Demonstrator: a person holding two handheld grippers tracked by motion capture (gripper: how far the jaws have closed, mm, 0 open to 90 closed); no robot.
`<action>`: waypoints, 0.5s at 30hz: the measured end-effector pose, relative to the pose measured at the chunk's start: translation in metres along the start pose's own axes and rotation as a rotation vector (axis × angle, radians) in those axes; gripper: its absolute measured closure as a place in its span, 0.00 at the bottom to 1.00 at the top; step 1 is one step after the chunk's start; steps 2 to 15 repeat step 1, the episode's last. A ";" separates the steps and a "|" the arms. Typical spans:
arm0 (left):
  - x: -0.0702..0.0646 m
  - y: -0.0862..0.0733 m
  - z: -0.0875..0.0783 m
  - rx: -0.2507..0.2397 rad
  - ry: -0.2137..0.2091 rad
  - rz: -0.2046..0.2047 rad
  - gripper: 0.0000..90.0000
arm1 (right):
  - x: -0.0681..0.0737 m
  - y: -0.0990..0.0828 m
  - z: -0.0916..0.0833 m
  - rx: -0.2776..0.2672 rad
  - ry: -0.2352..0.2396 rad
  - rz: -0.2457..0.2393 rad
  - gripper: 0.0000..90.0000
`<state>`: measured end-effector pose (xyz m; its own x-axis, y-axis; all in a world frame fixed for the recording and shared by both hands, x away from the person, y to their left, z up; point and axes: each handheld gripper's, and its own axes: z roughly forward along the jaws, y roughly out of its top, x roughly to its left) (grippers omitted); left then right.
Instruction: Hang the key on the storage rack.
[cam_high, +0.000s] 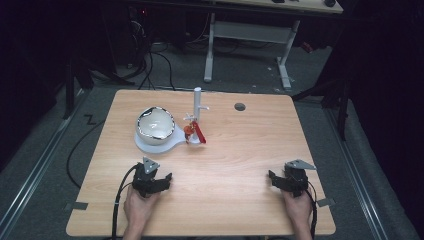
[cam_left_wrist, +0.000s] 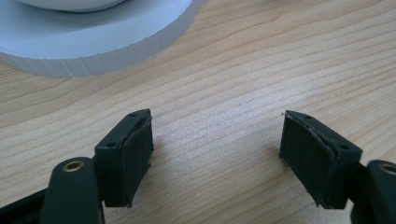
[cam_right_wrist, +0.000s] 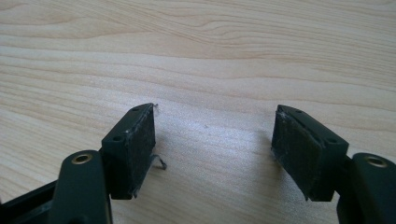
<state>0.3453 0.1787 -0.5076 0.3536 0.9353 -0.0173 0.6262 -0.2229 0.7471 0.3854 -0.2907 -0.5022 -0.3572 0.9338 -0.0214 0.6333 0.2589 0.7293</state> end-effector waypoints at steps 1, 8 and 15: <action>0.000 0.000 0.000 0.000 0.000 0.000 0.28 | 0.000 0.000 0.000 0.001 -0.001 -0.001 0.34; 0.000 0.000 0.000 0.000 0.000 0.000 0.28 | 0.000 0.000 0.000 0.001 -0.001 -0.001 0.34; 0.000 0.000 0.000 0.000 0.000 0.000 0.28 | 0.000 0.000 0.000 0.001 -0.001 -0.001 0.34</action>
